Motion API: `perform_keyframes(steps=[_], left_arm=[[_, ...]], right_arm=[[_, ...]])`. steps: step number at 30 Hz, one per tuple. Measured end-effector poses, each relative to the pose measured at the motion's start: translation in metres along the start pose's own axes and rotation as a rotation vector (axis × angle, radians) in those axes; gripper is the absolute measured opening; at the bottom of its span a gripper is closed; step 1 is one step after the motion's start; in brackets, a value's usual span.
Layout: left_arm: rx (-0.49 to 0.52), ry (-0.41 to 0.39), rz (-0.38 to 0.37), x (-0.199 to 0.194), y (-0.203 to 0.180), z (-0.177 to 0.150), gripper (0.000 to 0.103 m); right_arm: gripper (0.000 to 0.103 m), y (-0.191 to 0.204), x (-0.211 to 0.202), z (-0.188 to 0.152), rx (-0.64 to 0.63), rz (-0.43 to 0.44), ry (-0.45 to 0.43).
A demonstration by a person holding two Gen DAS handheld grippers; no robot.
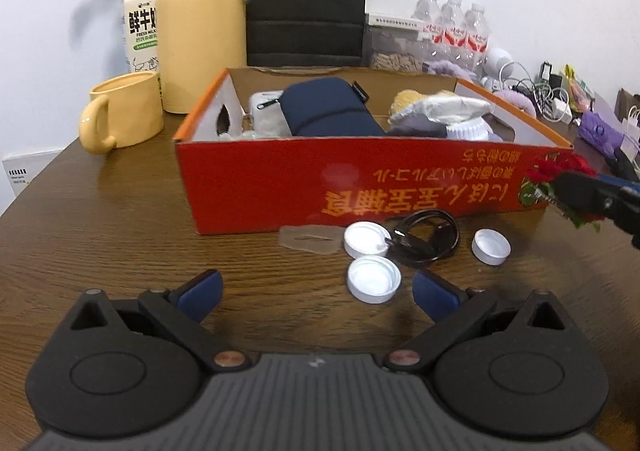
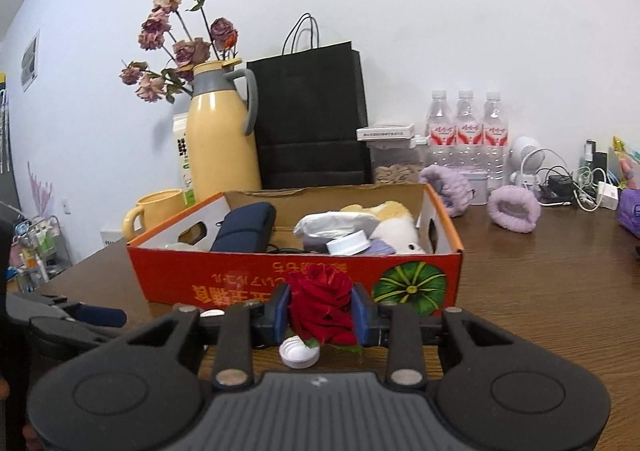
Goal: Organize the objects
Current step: 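Grasp the red artificial flower with the right tool, then grasp a white round lid with the left tool while the right tool holds the flower, then carry the flower and lid into the red box and open both tools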
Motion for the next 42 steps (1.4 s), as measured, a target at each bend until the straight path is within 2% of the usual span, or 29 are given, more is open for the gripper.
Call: perform_keyframes(steps=[3, 12, 17, 20, 22, 23, 25, 27, 34, 42], left_arm=[[0.005, 0.032, 0.028, 0.007, -0.003, -0.003, 0.103], [0.005, 0.042, 0.058, 0.011, -0.009, -0.001, 0.103], [0.005, 0.033, 0.048, 0.010, -0.011, 0.001, 0.093], [0.015, 0.019, 0.035, 0.008, -0.014, 0.001, 0.080], [0.021, 0.007, 0.026, 0.006, -0.016, 0.002, 0.063], [0.023, 0.000, 0.022, 0.005, -0.017, 0.002, 0.059], [0.024, -0.010, 0.015, 0.004, -0.018, 0.003, 0.039], [0.016, -0.016, 0.015, 0.003, -0.017, 0.004, 0.030], [-0.010, -0.021, 0.010, -0.001, -0.012, 0.004, 0.029], [-0.017, -0.099, 0.019, -0.020, -0.010, 0.014, 0.029]], right_arm=[[0.031, -0.006, -0.001, 0.000, 0.007, -0.010, -0.002], [0.031, -0.009, 0.000, -0.005, 0.006, -0.017, 0.015], [0.031, -0.006, 0.001, -0.007, -0.010, -0.011, 0.023], [0.031, -0.004, 0.002, -0.008, -0.020, -0.010, 0.030], [0.031, -0.003, 0.003, -0.009, -0.025, -0.011, 0.035], [0.031, -0.003, 0.003, -0.010, -0.027, -0.011, 0.037], [0.031, -0.003, 0.004, -0.011, -0.029, -0.012, 0.040], [0.031, -0.002, 0.005, -0.011, -0.032, -0.015, 0.043], [0.031, -0.001, 0.005, -0.012, -0.040, -0.014, 0.048], [0.031, 0.002, 0.000, -0.007, -0.042, 0.006, 0.018]])
Point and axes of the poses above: each gripper's, at about its wrist camera, not at the fingertips, and x roughly the way its jaws point, y to its left, z to its top, the point moved 9 cm from there along x, roughly the way its jaws point, and after that the axes turned 4 degrees about -x, right-handed, at the moved point
